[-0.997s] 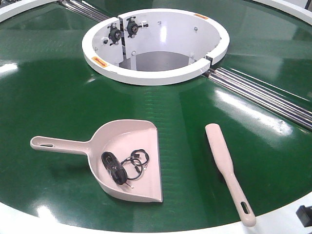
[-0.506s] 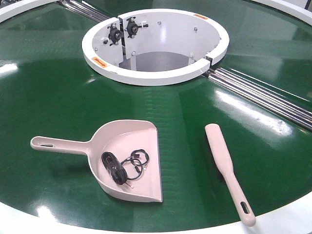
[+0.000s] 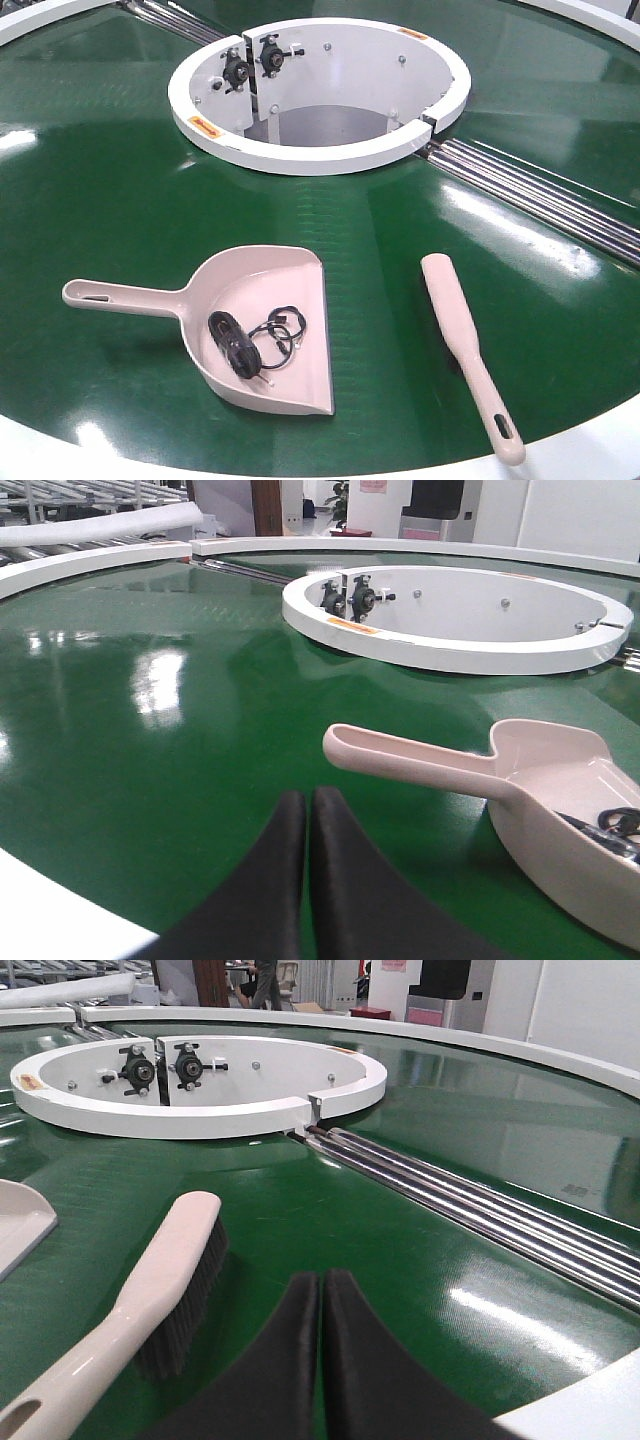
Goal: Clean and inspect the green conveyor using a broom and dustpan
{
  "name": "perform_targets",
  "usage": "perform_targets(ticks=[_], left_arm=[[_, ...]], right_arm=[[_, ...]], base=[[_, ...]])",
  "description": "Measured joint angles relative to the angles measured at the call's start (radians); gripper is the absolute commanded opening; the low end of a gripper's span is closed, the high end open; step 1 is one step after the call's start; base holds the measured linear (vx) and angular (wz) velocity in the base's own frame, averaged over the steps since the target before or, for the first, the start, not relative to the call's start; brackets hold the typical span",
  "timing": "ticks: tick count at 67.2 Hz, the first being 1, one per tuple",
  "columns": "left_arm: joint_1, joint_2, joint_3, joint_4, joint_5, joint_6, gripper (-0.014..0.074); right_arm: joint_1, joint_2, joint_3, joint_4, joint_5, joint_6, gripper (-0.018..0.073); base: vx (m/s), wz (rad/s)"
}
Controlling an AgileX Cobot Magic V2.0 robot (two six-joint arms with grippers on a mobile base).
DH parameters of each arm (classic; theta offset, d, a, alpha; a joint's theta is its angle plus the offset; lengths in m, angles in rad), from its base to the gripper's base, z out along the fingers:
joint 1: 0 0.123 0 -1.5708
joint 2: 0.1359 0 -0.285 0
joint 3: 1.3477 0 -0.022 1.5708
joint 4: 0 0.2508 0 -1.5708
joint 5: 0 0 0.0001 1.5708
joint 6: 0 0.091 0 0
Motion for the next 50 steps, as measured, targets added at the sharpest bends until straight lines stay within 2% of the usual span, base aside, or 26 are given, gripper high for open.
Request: perform_targets(ticks=[50], left_arm=[[0.0,0.0,0.0,0.0,0.001,0.0,-0.0006]], right_arm=[[0.0,0.0,0.0,0.0,0.001,0.0,-0.0003]], base=[[0.0,0.0]])
